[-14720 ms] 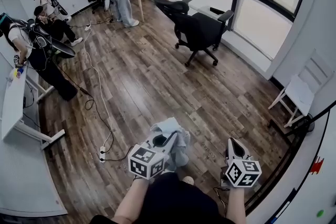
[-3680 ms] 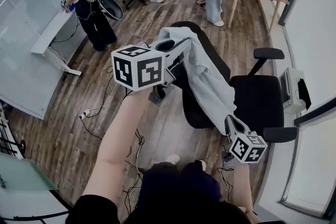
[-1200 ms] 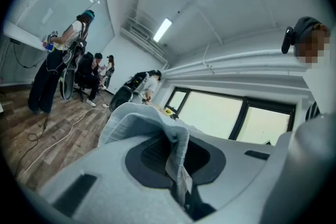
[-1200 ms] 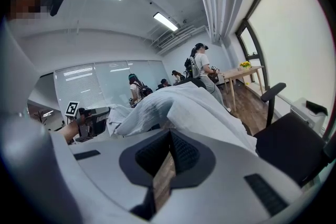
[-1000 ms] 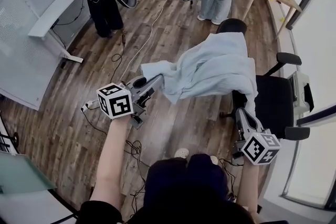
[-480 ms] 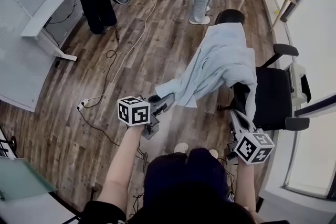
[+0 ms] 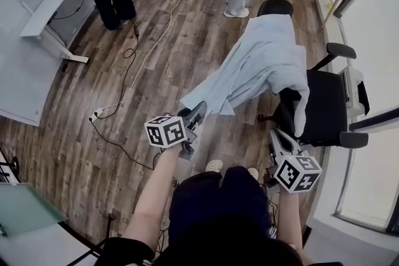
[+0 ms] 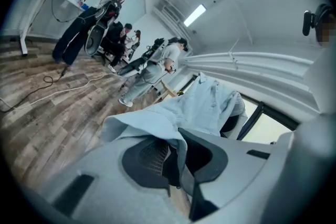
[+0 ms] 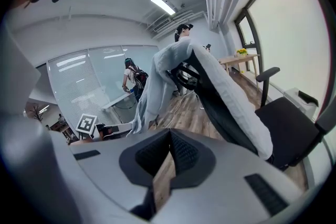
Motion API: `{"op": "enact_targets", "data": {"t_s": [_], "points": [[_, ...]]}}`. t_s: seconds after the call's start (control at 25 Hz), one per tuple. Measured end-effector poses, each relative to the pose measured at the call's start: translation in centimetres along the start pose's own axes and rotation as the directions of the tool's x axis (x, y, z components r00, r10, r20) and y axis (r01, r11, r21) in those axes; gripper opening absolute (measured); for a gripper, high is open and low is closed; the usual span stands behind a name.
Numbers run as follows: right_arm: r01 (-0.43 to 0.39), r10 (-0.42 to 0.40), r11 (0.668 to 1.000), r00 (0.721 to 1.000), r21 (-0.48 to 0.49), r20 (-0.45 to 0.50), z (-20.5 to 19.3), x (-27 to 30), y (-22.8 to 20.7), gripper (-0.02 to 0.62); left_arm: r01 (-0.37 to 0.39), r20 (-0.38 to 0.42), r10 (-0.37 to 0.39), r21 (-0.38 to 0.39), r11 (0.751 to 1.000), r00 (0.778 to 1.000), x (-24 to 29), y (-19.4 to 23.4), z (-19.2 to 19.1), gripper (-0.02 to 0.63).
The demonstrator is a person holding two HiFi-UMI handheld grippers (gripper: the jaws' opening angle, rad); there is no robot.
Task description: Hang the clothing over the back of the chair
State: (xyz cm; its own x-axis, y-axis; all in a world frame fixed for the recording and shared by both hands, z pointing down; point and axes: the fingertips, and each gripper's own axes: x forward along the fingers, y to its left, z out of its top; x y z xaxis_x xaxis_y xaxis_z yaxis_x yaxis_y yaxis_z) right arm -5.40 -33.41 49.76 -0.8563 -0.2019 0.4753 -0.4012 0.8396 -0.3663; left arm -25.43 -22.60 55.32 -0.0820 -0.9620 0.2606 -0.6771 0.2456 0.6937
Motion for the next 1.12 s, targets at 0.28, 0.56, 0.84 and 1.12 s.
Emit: {"op": "enact_targets", "data": {"t_s": [0.28,0.56,0.84,1.12], "points": [[-0.025,0.025,1.0,0.999,-0.008,-0.024,-0.8,1.2,1.0,0.0,0.025,0.035,-0.025,-0.008,1.0,0.999,-0.4,0.2,-0.2,0.093],[-0.048,0.047,0.999,0.997,-0.01,-0.057,-2.1,2.1,1.9,0.0,-0.054,-0.072,0.053,-0.012,0.998,0.996,-1.5,2.7,-3.1,0.307],[-0.051,0.05,0.999,0.994,-0.013,-0.093,-3.7,2.8,2.0,0.0,-0.062,-0.194,0.095,0.17,0.983,0.976,-2.3,2.5,-6.9,0.308],[-0.048,0.047,0.999,0.994,-0.005,-0.099,-4.6,2.9,1.4,0.0,-0.048,-0.214,0.084,0.166,0.985,0.973,-2.6,1.5,-8.8,0.307]]}}
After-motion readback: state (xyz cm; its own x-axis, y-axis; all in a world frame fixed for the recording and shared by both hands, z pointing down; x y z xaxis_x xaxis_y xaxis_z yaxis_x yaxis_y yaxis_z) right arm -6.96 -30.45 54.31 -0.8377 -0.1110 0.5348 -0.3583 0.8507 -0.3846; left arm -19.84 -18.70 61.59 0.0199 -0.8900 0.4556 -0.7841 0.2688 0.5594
